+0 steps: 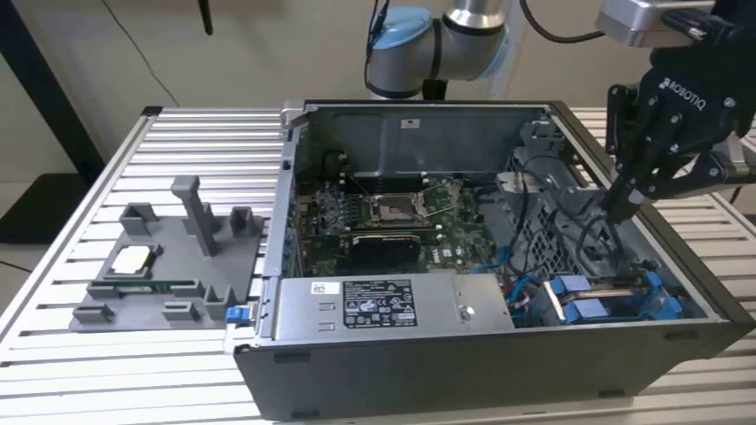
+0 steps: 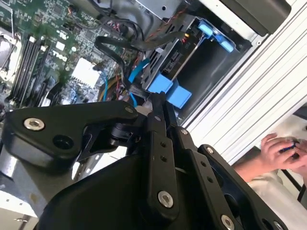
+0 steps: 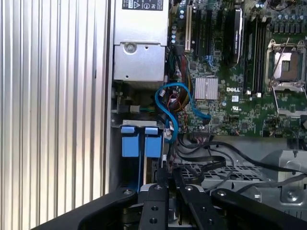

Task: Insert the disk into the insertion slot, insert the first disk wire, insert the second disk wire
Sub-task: 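Insert the second disk wire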

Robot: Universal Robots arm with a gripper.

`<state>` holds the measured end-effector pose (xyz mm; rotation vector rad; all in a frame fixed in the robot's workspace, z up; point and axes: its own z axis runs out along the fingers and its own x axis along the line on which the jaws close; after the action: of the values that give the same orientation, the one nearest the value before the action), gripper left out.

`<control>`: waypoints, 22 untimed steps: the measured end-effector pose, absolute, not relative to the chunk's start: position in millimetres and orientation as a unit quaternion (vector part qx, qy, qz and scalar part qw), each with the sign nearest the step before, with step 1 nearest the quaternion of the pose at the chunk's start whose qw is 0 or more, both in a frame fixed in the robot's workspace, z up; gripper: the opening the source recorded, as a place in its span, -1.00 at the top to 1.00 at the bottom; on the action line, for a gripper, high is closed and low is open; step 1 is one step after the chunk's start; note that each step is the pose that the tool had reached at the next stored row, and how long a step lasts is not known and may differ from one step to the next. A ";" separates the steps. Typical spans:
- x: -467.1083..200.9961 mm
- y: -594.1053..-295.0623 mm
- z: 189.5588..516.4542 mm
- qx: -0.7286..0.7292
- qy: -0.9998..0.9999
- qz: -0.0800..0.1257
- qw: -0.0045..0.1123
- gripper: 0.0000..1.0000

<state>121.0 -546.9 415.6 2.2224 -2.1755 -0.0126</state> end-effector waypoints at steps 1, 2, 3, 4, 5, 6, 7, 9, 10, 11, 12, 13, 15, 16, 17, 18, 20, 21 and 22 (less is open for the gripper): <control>121.0 -546.9 413.8 0.715 -0.699 -0.004 0.016 0.69; 121.0 -546.9 412.3 0.715 -0.699 -0.004 0.016 0.69; 121.0 -546.9 411.1 0.715 -0.699 -0.004 0.016 0.69; 121.0 -546.9 410.1 0.715 -0.699 -0.004 0.016 0.69; 121.0 -546.9 409.4 0.715 -0.699 -0.004 0.016 0.69; 121.0 -546.9 408.7 0.715 -0.699 -0.004 0.016 0.69; 121.0 -546.9 408.2 0.715 -0.699 -0.004 0.016 0.69; 121.0 -546.9 407.3 0.715 -0.699 -0.003 0.016 0.69; 121.0 -546.9 406.9 0.714 -0.699 -0.003 0.016 0.69; 121.0 -546.9 406.4 0.715 -0.699 -0.003 0.016 0.69; 121.0 -546.9 406.1 0.714 -0.699 -0.003 0.017 0.69; 121.0 -546.9 405.6 0.714 -0.699 -0.003 0.017 0.69; 121.0 -546.9 404.8 0.715 -0.699 -0.003 0.017 0.69; 121.0 -546.9 404.5 0.714 -0.699 -0.003 0.017 0.69; 121.0 -546.9 404.2 0.715 -0.699 -0.003 0.017 0.69; 121.0 -546.9 403.9 0.714 -0.699 -0.003 0.017 0.69; 121.0 -546.9 403.2 0.714 -0.699 -0.003 0.017 0.69; 121.0 -546.9 402.8 0.714 -0.699 -0.003 0.017 0.69; 121.0 -546.9 402.4 0.714 -0.699 -0.003 0.017 0.69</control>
<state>121.0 -546.9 402.4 2.2205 -2.1736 -0.0084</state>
